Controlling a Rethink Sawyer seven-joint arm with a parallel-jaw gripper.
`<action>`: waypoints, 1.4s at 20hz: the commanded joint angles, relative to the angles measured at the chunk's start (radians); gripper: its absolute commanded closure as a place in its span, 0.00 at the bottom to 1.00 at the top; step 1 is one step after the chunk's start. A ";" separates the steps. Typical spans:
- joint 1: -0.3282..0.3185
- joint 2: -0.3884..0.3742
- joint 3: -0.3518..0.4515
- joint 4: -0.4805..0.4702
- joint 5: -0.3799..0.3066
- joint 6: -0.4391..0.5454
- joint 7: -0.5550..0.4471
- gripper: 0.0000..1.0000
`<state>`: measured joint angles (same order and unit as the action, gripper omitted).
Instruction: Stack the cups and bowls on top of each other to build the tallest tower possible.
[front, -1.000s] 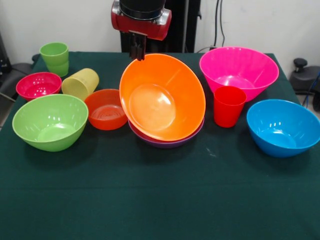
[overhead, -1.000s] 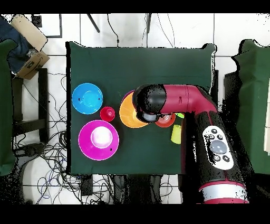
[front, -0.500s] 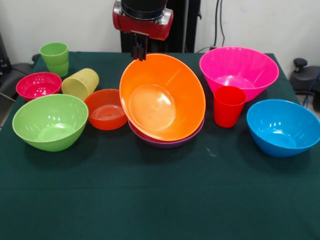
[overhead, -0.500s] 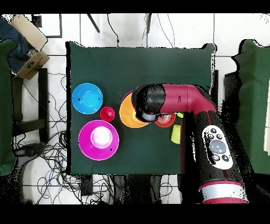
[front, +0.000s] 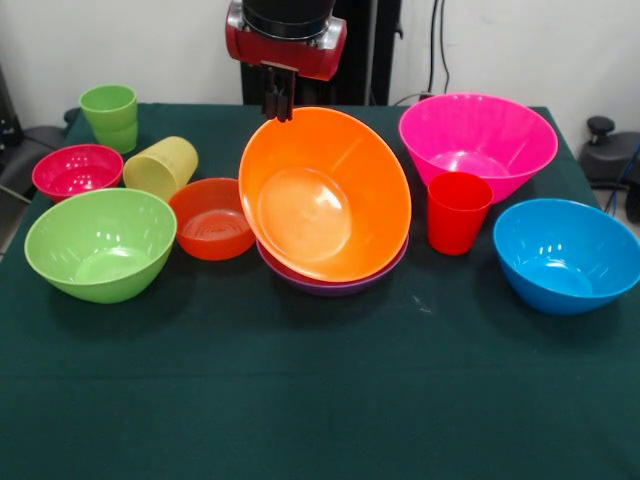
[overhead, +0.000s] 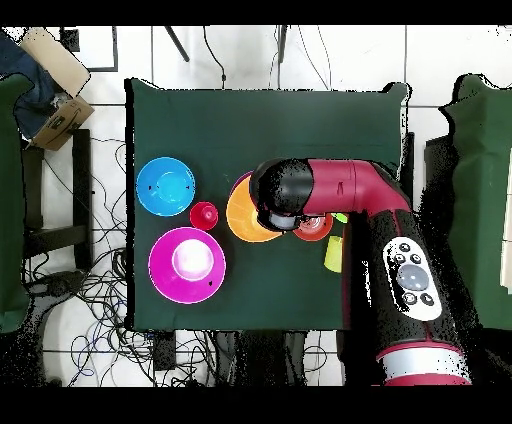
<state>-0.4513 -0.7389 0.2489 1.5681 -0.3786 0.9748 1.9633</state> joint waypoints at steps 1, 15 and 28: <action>0.003 0.018 0.055 -0.010 -0.052 0.068 -0.160 1.00; 0.010 0.045 0.041 -0.026 -0.039 0.071 -0.107 1.00; 0.018 0.038 0.062 -0.049 -0.056 0.121 -0.169 1.00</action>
<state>-0.4511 -0.7384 0.2495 1.5626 -0.3805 0.9978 1.9633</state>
